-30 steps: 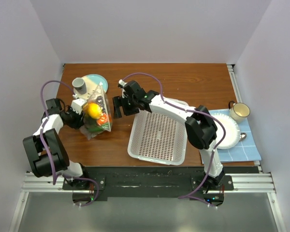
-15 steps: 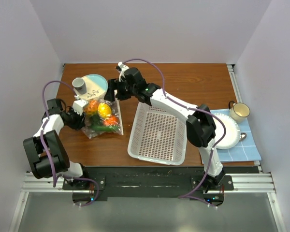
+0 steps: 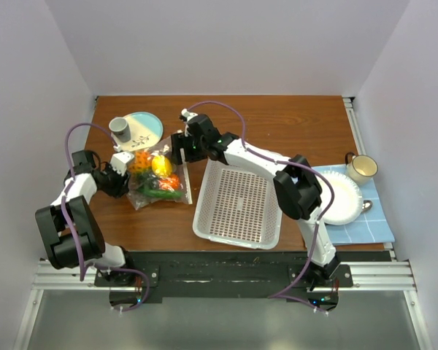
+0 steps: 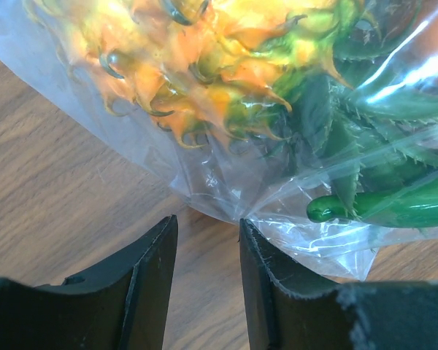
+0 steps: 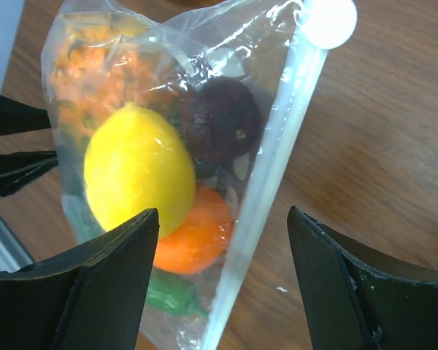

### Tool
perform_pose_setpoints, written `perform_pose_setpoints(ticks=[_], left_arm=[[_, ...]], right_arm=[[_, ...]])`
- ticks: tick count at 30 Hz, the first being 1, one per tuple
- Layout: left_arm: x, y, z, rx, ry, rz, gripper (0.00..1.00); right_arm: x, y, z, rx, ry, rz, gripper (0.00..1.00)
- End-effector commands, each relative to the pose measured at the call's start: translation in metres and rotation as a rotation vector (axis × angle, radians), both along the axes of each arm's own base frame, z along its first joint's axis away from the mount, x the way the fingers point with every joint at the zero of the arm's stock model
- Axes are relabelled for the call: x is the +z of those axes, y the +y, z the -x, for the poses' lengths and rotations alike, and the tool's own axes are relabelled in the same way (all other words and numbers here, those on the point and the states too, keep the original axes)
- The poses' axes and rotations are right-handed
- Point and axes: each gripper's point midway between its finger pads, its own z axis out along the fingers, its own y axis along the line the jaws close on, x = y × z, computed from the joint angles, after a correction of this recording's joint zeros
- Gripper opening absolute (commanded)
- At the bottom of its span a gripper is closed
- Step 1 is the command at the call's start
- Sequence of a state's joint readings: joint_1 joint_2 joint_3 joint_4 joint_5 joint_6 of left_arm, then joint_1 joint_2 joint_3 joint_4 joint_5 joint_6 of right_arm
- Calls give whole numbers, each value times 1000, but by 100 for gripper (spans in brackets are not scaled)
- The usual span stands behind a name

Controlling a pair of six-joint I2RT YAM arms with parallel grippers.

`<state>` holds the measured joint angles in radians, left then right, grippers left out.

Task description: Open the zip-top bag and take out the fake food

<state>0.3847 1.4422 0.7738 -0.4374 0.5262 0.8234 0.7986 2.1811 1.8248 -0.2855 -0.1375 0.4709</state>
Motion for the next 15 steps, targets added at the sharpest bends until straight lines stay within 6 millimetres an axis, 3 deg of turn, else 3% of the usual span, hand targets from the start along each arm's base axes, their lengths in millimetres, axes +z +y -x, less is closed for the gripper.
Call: perform_pose_setpoints(ticks=[1,5,11,15], left_arm=[[0,-1,-2,-18,-14,-6,45],[-1,-1,-2,-17,-7,-2,45],[1,-2,-3,-15,-13,-3,44],[2,-1,-2,-15,-16,-9,44]], right_arm=[[63,-11,-11,-16,-157,-9,75],[63,-13,-18,-22,-145,-45,72],[23,6,-11,27,-38,-103,57],[14,13,-7,56,2,-147,47]])
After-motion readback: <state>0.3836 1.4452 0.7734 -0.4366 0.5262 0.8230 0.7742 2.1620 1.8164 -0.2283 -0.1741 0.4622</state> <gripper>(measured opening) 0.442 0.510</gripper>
